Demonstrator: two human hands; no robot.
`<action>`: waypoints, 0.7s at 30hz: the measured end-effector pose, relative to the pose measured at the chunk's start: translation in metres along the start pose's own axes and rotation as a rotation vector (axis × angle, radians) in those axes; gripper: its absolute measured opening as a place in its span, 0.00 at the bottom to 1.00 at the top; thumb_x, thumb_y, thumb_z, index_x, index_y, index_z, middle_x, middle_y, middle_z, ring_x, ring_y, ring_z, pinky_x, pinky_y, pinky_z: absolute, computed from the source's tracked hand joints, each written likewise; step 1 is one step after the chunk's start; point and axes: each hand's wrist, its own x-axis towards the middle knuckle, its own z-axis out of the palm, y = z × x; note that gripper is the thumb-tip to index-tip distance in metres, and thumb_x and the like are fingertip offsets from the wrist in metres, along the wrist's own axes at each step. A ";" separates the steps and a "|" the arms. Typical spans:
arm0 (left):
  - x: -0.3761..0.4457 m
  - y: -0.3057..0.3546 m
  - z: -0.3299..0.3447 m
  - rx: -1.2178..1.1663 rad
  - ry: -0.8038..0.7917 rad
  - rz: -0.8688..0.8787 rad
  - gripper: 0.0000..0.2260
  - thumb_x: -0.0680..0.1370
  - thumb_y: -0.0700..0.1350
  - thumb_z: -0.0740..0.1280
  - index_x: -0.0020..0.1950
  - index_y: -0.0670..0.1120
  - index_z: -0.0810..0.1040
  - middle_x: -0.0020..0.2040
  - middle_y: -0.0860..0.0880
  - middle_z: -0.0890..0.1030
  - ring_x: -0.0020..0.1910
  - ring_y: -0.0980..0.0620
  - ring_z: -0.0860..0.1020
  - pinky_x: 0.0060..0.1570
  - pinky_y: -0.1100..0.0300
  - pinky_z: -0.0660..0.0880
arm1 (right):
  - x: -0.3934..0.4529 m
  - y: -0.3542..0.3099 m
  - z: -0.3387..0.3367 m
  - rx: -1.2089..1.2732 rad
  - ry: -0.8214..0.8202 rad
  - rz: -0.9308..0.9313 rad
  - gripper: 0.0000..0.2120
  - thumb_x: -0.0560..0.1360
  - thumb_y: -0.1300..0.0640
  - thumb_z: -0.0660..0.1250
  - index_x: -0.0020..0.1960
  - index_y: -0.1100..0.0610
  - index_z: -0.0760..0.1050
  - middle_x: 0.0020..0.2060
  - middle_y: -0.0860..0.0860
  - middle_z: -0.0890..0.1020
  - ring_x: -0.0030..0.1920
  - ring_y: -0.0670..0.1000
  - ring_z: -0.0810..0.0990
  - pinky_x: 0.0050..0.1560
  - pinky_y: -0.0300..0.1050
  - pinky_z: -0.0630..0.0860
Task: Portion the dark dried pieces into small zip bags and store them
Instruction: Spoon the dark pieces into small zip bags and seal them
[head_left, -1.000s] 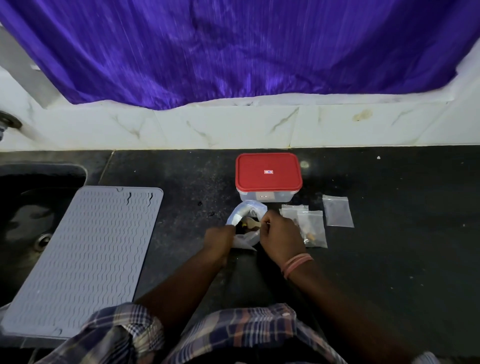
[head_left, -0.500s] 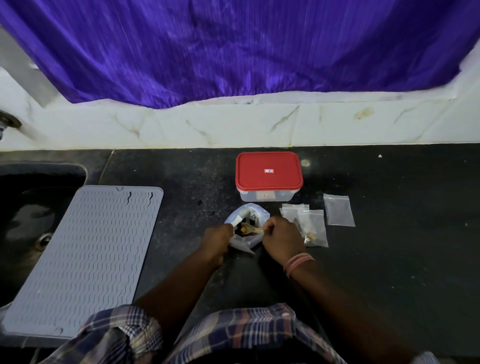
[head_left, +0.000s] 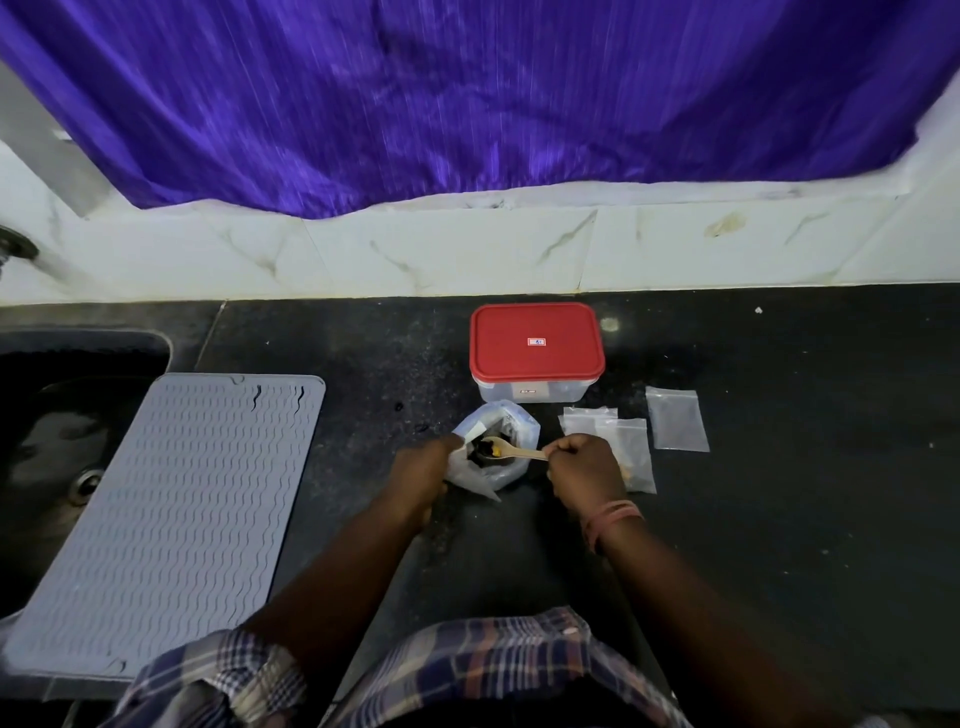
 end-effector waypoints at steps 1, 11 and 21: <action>0.000 0.002 -0.002 -0.010 0.005 -0.006 0.09 0.75 0.44 0.68 0.41 0.39 0.81 0.36 0.42 0.79 0.33 0.48 0.75 0.33 0.57 0.69 | 0.000 0.000 -0.001 0.005 0.000 -0.004 0.10 0.70 0.56 0.62 0.40 0.53 0.82 0.37 0.54 0.84 0.43 0.59 0.84 0.51 0.58 0.82; -0.006 0.011 -0.018 0.152 0.046 0.104 0.07 0.78 0.36 0.67 0.42 0.42 0.82 0.45 0.40 0.83 0.46 0.43 0.81 0.51 0.47 0.79 | -0.001 -0.004 -0.004 -0.099 0.068 -0.171 0.09 0.76 0.62 0.65 0.42 0.53 0.81 0.38 0.47 0.82 0.43 0.51 0.81 0.47 0.44 0.75; -0.008 -0.003 -0.013 0.262 0.109 0.167 0.05 0.75 0.37 0.70 0.47 0.45 0.85 0.44 0.42 0.86 0.42 0.43 0.84 0.51 0.43 0.83 | -0.013 0.002 0.012 -0.247 0.059 -0.339 0.09 0.75 0.65 0.64 0.43 0.54 0.80 0.40 0.47 0.82 0.42 0.47 0.79 0.45 0.40 0.71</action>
